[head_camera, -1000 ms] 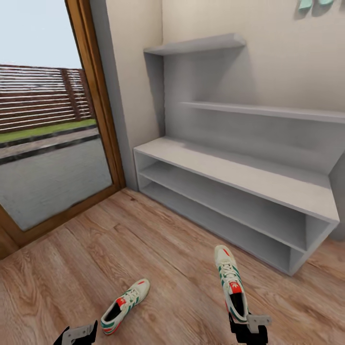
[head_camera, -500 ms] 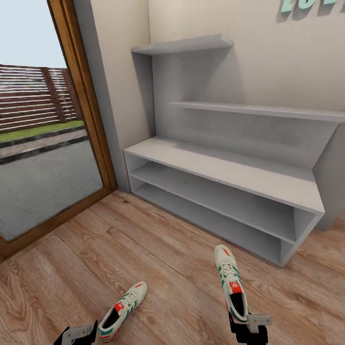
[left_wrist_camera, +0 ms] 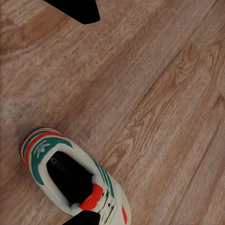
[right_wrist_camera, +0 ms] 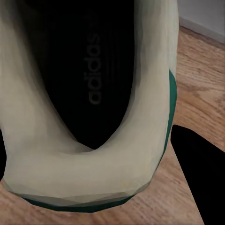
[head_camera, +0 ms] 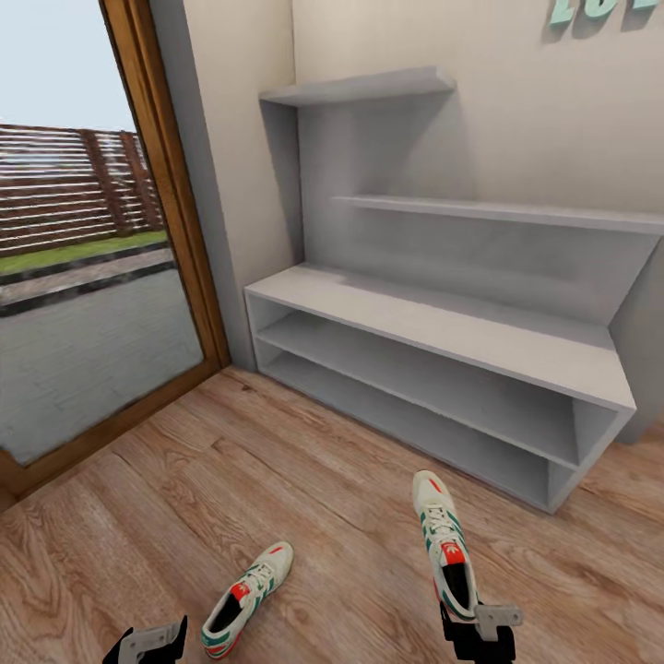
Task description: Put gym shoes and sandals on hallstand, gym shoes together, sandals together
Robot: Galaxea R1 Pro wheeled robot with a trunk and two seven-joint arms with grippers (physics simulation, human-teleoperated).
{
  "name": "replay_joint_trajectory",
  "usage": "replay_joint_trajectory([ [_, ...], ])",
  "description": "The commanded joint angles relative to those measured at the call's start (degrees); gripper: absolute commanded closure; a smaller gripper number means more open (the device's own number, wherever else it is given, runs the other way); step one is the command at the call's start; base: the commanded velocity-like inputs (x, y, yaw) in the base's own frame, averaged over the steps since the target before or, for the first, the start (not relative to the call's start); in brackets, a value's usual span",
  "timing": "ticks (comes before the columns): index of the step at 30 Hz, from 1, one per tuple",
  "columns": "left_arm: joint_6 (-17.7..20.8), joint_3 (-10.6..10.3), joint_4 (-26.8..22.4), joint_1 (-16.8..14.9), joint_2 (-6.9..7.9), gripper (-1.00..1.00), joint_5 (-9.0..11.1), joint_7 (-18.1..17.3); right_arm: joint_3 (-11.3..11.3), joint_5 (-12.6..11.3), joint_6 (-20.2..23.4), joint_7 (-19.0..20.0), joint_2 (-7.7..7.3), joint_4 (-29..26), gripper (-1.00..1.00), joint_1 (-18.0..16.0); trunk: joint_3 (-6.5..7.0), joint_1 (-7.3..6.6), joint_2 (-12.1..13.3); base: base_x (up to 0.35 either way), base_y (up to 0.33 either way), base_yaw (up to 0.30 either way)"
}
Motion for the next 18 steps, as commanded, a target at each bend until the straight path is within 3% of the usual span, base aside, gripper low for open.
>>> replay_joint_trajectory([
  [1,-0.04,0.03,0.03,-0.14,0.05,-1.00,0.53,-0.37,-0.37,0.64,-0.17,-0.14,0.04,-0.01,1.00,-0.04,-0.05,-0.01,-0.02,0.000,0.009,0.000],
  [6,1.02,0.09,0.07,-0.69,0.70,-1.00,-0.18,-0.39,-0.34,0.76,0.00,0.10,0.00,-3.08,1.00,-0.04,-0.05,-0.01,-0.02,0.000,0.003,0.000],
  [11,6.76,0.13,-0.36,-3.72,2.57,-1.00,-4.07,-0.49,-0.29,1.14,2.46,0.14,-0.01,-12.92,1.00,-0.04,-0.05,-0.01,-0.02,0.000,0.000,0.000],
  [15,15.40,0.05,-0.09,-9.62,2.97,-1.00,-7.80,-0.77,-0.19,1.26,10.37,0.54,0.02,-23.18,1.00,-0.04,-0.05,-0.01,-0.02,0.000,0.000,0.000],
  [16,17.63,-0.04,-0.05,-11.56,2.88,-1.00,-9.01,-1.50,-0.13,1.27,13.54,1.91,0.04,-26.90,1.00,-0.04,-0.05,-0.01,-0.02,0.000,0.000,0.000],
  [18,19.00,-0.31,-0.03,-13.21,2.79,-1.00,-10.09,-2.85,-0.10,1.30,15.78,5.35,0.06,-29.76,1.00,-0.04,-0.05,-0.01,-0.02,0.000,0.000,0.000],
])
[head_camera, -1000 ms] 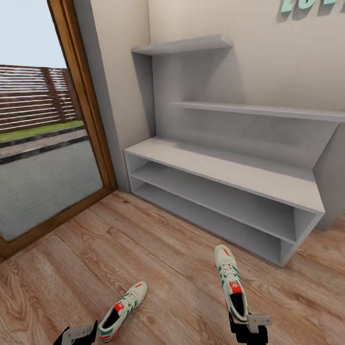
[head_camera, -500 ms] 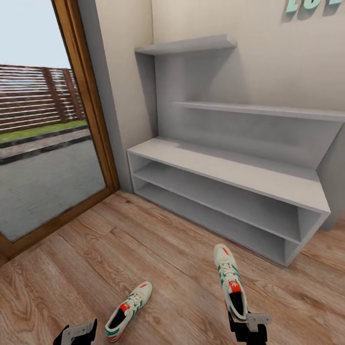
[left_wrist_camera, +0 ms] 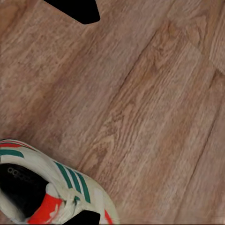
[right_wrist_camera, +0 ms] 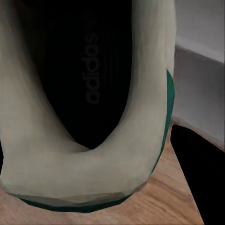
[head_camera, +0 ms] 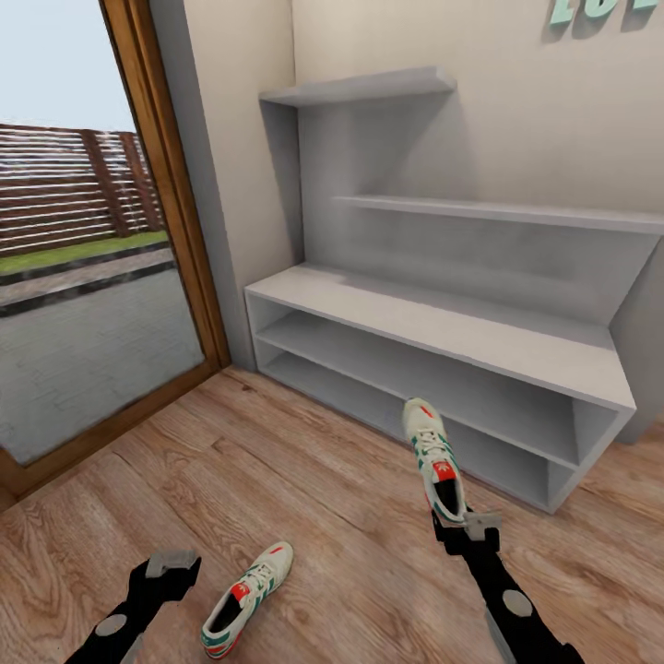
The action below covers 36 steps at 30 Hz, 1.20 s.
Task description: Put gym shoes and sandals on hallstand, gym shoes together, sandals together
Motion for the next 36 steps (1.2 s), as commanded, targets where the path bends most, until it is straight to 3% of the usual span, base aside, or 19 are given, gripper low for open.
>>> replay_joint_trajectory([
  [1,0.66,0.30,0.08,-1.08,-0.05,-1.00,-0.95,-1.66,-0.42,0.43,0.89,3.71,0.00,-1.62,1.00,-0.06,-0.06,-0.01,-0.02,0.000,0.000,0.000],
  [2,2.10,0.04,0.11,-2.34,-0.05,-1.00,-1.90,-3.42,-0.30,0.52,2.23,9.57,-0.10,-3.84,1.00,-0.07,-0.06,-0.01,-0.02,0.000,0.000,0.000],
  [4,4.70,-0.16,0.06,-3.38,0.01,-1.00,-3.02,-5.49,-0.22,0.62,4.18,16.50,-0.21,-6.97,1.00,-0.09,-0.06,-0.01,-0.02,0.000,0.000,0.000],
  [5,7.36,-0.30,0.05,-4.84,0.02,-1.00,-4.83,-7.75,-0.14,0.63,8.62,22.12,-0.27,-12.62,1.00,-0.08,-0.06,-0.01,-0.02,0.000,0.000,0.000],
  [10,8.24,-0.30,0.06,-5.61,-0.09,-1.00,-8.54,-9.99,0.63,0.57,14.11,27.67,-0.29,-19.05,1.00,-0.05,-0.06,-0.01,-0.02,0.000,0.000,0.000],
  [11,8.34,-0.40,0.10,-5.71,-0.09,-1.00,-10.22,-10.37,1.96,0.60,15.02,30.16,-0.29,-20.17,1.00,-0.05,-0.06,-0.01,-0.02,0.000,0.000,0.000],
  [16,8.28,-0.43,0.14,-5.38,0.05,-1.00,-12.28,-10.59,3.32,0.64,15.64,31.80,-0.29,-20.80,1.00,-0.04,-0.06,-0.01,-0.02,0.000,0.000,0.000],
  [20,8.19,-0.41,0.15,-5.17,0.03,-1.00,-12.61,-10.62,3.22,0.60,15.88,31.93,-0.35,-21.13,1.00,-0.03,-0.06,-0.01,-0.02,0.000,0.000,0.000],
  [24,8.15,-1.66,0.12,-5.13,0.09,-1.00,-12.70,-10.63,3.04,0.64,15.95,31.96,-0.45,-21.22,1.00,-0.03,-0.06,-0.01,-0.02,0.000,0.000,0.000],
  [25,8.22,-2.66,0.08,-5.15,0.09,-1.00,-12.72,-10.60,3.01,0.63,15.97,31.96,-1.07,-21.26,1.00,-0.02,-0.06,-0.01,-0.02,0.000,0.000,0.000],
  [28,8.34,-3.00,0.07,-5.15,0.05,-1.00,-12.73,-10.56,3.05,0.59,15.92,31.96,-2.05,-21.32,1.00,-0.02,-0.06,-0.01,-0.02,0.000,0.000,0.000],
  [29,8.58,-3.04,0.06,-5.27,0.10,-1.00,-12.73,-10.49,3.07,0.57,15.89,31.97,-3.07,-21.25,1.00,-0.02,-0.06,-0.01,-0.02,0.000,0.000,0.000],
  [36,8.72,-3.03,0.06,-5.75,0.00,-1.00,-12.68,-10.49,3.08,0.56,15.95,31.97,-3.34,-21.24,1.00,-0.02,-1.31,1.53,-2.82,0.000,0.000,0.000],
])
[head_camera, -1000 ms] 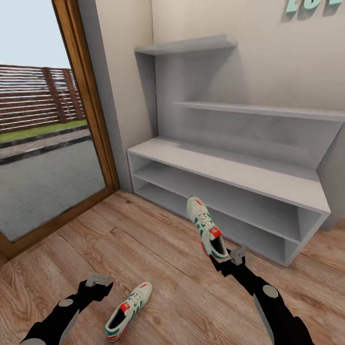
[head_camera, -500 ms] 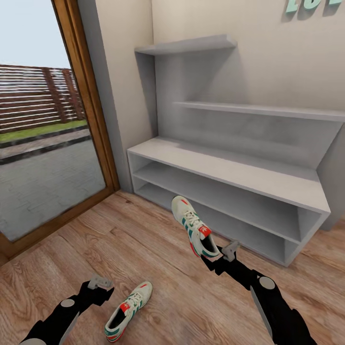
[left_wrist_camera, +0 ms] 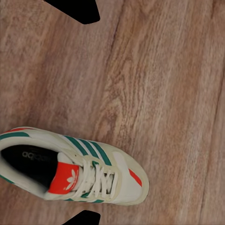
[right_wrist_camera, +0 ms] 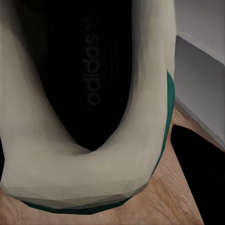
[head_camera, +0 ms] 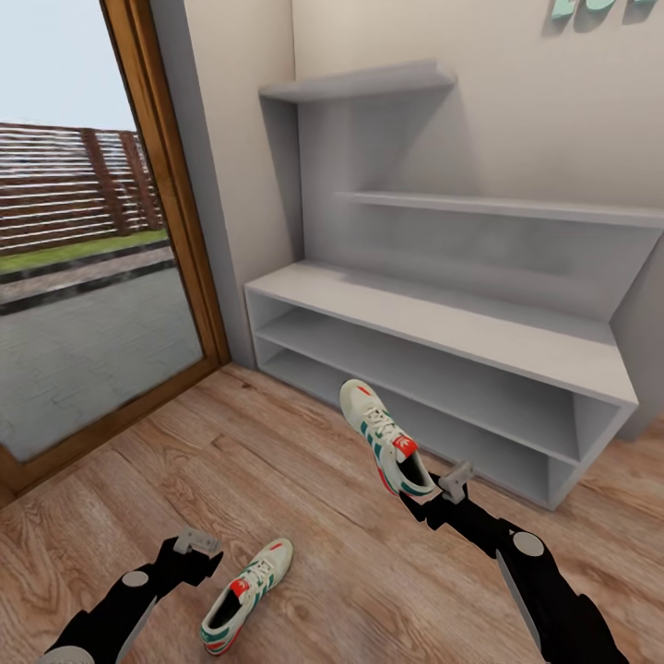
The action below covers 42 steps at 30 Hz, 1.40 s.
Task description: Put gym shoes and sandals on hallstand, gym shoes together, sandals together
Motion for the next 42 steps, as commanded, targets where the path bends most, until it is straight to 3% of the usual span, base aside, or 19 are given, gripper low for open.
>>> replay_joint_trajectory([
  [1,-0.22,0.28,0.00,-0.07,0.01,-1.00,-0.53,-0.29,-0.15,0.54,-0.23,0.19,0.02,-0.04,1.00,-0.03,-0.23,0.21,-0.44,0.000,0.000,0.000],
  [17,-0.67,0.19,0.00,-0.04,0.09,-1.00,-0.50,-0.41,-0.15,0.54,-0.21,0.19,0.00,-0.12,1.00,-0.03,-3.60,3.73,-6.85,0.000,0.000,0.000],
  [27,-1.60,0.26,0.00,0.24,0.10,-1.00,-0.28,-0.42,-0.15,0.54,-0.21,0.21,0.00,-0.13,1.00,-0.03,-6.69,3.98,-6.99,0.000,0.000,0.000],
  [37,-4.96,0.29,0.16,0.73,-0.10,-1.00,-0.48,-0.50,-0.15,0.54,-0.21,0.22,0.00,-0.13,1.00,-0.03,-9.80,4.24,-7.12,0.000,0.000,0.000],
  [38,-5.76,-2.21,0.17,0.74,-0.28,-1.00,-0.50,-0.51,-0.15,0.54,-0.21,0.21,0.00,-0.13,1.00,-0.03,-10.11,4.27,-7.13,0.000,0.000,0.000],
  [42,-6.92,-3.67,0.19,0.74,-0.24,-1.00,-0.48,-0.48,-0.15,0.54,-0.21,0.24,0.00,-0.15,1.00,-0.03,-11.36,4.37,-7.19,0.000,0.000,0.000],
])
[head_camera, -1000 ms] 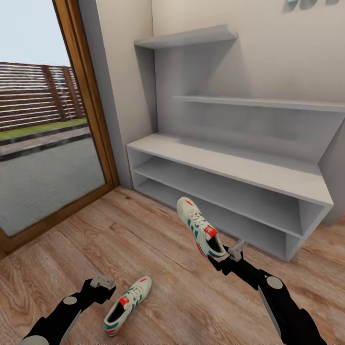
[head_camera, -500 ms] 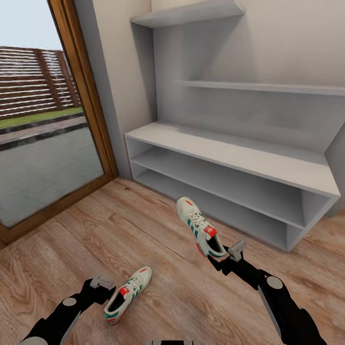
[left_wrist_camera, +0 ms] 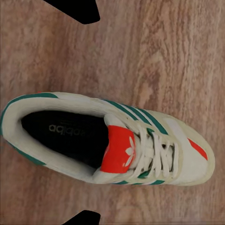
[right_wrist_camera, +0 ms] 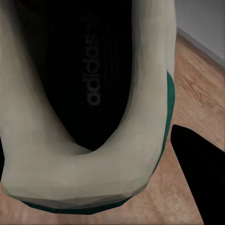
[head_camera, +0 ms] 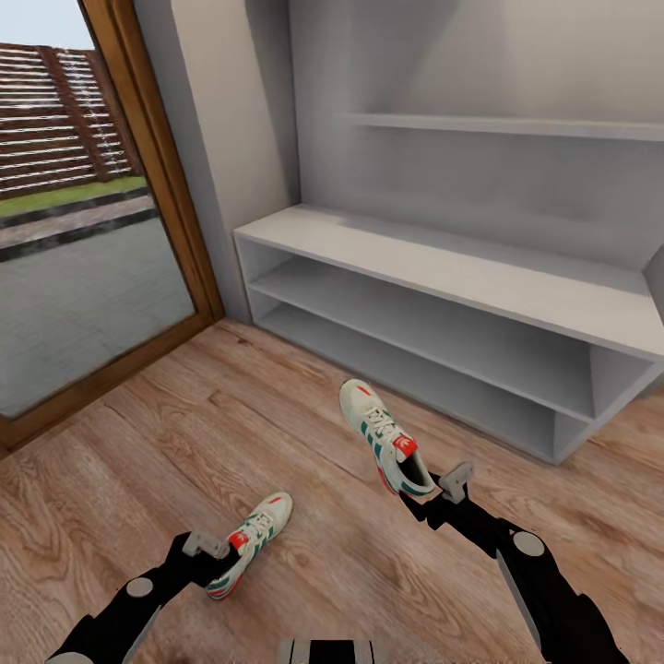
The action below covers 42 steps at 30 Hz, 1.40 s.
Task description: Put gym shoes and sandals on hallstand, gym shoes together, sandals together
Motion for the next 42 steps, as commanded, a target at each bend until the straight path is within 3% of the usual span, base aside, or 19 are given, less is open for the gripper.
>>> replay_joint_trajectory([
  [1,-0.92,-0.36,0.04,-0.03,0.06,-1.00,-0.39,0.02,-0.15,0.51,-0.24,0.20,0.01,-0.04,1.00,-0.03,-0.36,0.01,-0.03,0.000,0.000,0.000],
  [17,-2.27,-0.98,0.15,0.09,0.25,-1.00,-0.58,0.06,-0.13,0.51,-0.24,0.19,0.00,-0.10,1.00,-0.03,-5.34,0.42,-0.25,0.000,0.000,0.000],
  [25,-2.55,-1.07,0.17,0.26,0.50,-1.00,-0.69,0.17,-0.07,0.51,-0.31,0.21,0.01,-0.09,1.00,-0.03,-6.06,0.42,-0.25,0.000,0.000,0.000],
  [28,-5.15,-1.07,0.17,1.04,0.58,-1.00,-0.71,0.44,-0.06,0.51,-0.32,0.17,0.01,-0.08,1.00,-0.03,-6.29,0.42,-0.25,0.000,0.000,0.000],
  [32,-7.16,-1.07,0.12,1.79,0.69,-1.00,-0.70,0.75,-0.06,0.51,-0.32,0.17,0.02,-0.10,1.00,-0.03,-7.31,0.52,-0.30,0.000,0.000,0.000],
  [42,-7.56,-1.07,0.14,1.90,0.71,-1.00,-0.70,0.79,-0.06,0.51,-0.32,0.19,0.03,-0.08,1.00,-0.03,-10.31,0.78,-0.44,0.000,0.000,0.000],
])
